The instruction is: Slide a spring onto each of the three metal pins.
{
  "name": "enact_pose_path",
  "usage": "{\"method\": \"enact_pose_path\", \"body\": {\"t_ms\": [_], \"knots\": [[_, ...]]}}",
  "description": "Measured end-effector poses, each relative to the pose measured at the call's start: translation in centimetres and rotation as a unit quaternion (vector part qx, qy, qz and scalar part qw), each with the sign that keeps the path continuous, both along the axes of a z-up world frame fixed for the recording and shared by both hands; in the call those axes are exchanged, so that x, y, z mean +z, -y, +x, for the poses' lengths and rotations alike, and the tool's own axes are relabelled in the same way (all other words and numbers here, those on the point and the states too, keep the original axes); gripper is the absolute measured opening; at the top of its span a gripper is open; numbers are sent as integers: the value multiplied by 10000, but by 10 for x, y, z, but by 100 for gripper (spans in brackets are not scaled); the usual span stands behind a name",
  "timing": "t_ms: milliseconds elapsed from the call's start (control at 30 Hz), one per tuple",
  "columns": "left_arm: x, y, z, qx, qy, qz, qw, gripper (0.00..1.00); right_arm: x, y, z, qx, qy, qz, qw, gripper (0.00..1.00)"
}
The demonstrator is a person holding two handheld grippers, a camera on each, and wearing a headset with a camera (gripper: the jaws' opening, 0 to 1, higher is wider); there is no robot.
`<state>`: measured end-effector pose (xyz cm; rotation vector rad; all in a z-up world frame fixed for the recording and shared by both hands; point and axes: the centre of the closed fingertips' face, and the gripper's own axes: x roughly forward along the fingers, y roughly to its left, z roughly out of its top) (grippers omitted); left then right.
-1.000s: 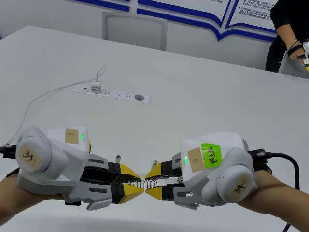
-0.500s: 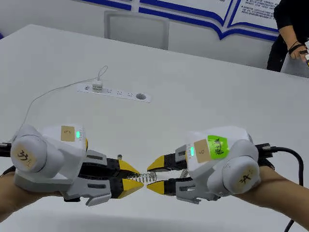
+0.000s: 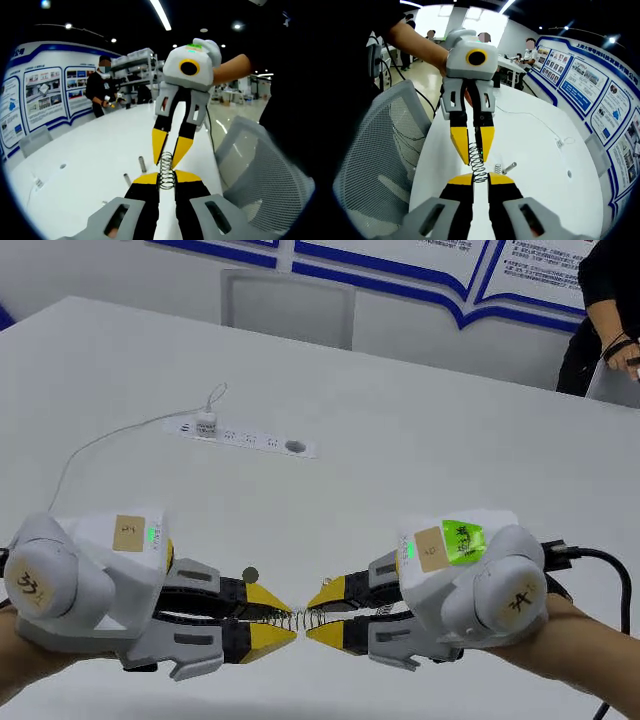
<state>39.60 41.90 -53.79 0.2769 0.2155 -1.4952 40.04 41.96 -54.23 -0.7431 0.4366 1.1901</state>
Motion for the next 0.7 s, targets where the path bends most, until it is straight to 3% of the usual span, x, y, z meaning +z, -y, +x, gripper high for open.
{"method": "enact_pose_path", "body": {"t_ms": [33, 400, 600, 700], "knots": [[0, 0, 0, -28, 114, 20, 9999, 10, 0, 0, 0, 3, -1, -4, 10000, 10], [-3, -2, -2, -99, 274, 197, 9994, 10, 6, -6, -7, 146, -288, 257, 9991, 10], [-3, -3, -4, -119, 307, 207, 9992, 10, 10, -9, -9, 204, -383, 368, 9984, 10], [1, -5, -2, -56, 258, 117, 9996, 10, 16, -10, -7, 83, -520, 676, 9963, 10]]}}
